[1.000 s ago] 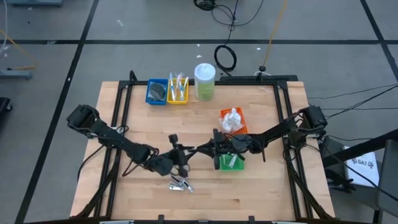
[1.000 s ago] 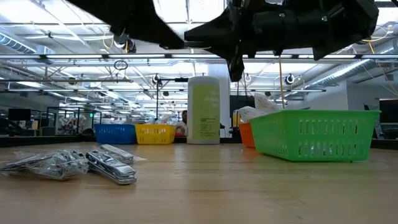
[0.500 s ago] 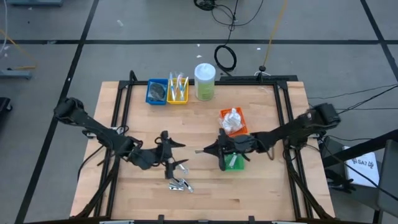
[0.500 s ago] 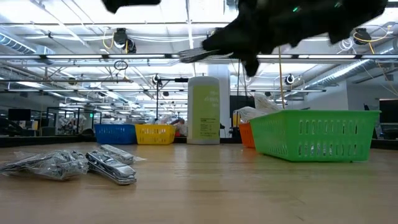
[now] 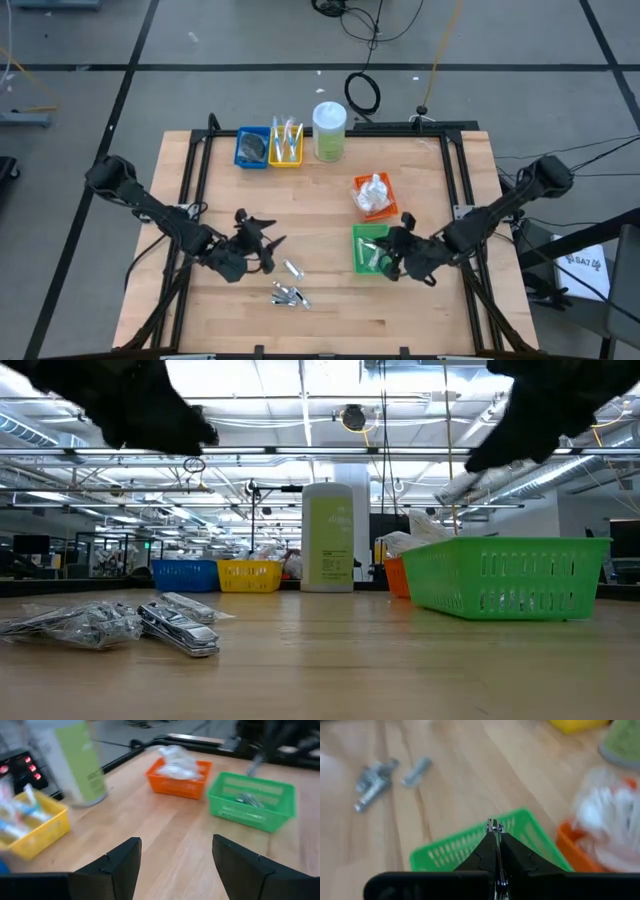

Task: Pick & Place Travel size toiletries
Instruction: Put the nail cutter into the green bin

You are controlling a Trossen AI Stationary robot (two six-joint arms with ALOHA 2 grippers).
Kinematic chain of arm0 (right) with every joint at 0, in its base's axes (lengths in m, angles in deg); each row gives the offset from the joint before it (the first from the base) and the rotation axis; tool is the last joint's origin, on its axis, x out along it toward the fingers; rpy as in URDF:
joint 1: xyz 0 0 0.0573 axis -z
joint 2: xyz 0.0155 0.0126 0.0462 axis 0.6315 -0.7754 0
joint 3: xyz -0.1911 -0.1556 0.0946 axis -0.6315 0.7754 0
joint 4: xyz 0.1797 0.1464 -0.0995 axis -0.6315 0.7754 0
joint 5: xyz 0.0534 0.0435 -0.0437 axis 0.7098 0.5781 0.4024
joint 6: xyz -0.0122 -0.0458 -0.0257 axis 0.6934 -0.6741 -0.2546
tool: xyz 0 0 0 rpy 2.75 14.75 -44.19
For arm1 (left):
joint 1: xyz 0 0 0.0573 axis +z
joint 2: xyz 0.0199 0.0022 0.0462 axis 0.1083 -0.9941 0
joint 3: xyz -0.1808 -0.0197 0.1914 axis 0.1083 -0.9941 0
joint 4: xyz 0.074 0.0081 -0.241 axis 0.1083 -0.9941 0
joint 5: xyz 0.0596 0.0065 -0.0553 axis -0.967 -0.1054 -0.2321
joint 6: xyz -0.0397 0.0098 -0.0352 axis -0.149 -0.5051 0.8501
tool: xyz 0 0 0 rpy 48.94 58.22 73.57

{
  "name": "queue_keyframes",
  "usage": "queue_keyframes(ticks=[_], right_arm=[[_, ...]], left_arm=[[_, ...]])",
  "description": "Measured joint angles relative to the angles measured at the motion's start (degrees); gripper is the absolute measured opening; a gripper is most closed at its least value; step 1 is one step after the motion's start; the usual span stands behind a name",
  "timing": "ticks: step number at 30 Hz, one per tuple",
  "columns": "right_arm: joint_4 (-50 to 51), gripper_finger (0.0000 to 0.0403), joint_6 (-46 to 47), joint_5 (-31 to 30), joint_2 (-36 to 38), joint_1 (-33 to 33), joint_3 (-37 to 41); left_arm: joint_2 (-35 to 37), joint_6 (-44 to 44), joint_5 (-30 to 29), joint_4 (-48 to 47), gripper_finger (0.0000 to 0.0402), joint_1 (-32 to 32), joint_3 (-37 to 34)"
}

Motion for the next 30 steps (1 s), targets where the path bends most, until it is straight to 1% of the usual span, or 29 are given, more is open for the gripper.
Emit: queue_keyframes(ticks=[3,6,9,11,15,21,23,26,28,30], right_arm=[[3.5,0.0004,3.6,0.0,-1.4,-0.3,0.0],[4.6,0.0016,5.6,-0.1,-2.5,-0.1,0.0],[4.5,0.0034,5.7,0.1,-2.8,0.2,0.0],[4.5,0.0047,5.6,0.1,-2.8,0.2,0.0],[4.5,0.0077,4.3,0.1,-2.8,0.2,0.0],[3.7,0.0135,3.8,0.1,-2.8,0.3,0.0],[2.7,0.0151,3.1,0.1,-2.8,0.3,0.0],[1.8,0.0168,2.0,0.1,-2.8,0.3,0.0],[1.4,0.0175,1.3,0.1,-2.8,0.3,0.0],[0.7,0.0179,0.7,0.1,-2.8,0.3,0.0]], left_arm=[[0.3,6.1,-0.4,0.1,0.0235,1.2,-2.0],[0.1,9.7,3.4,0.0,0.0234,2.9,-2.6],[0.1,10.7,9.3,0.2,0.0234,4.4,-2.6],[0.1,10.8,12.1,0.5,0.0234,5.2,-2.6],[0.1,10.8,15.2,1.1,0.0234,5.8,-2.6],[0.1,10.8,16.6,1.1,0.0234,6.1,-2.6],[0.1,9.4,20.1,1.1,0.0234,6.1,-2.6],[-0.2,1.9,27.4,1.2,0.0234,6.0,-2.6],[-1.3,-2.6,29.6,1.4,0.0234,5.9,-2.5],[-2.2,-5.9,29.8,1.6,0.0234,5.6,-2.5]])
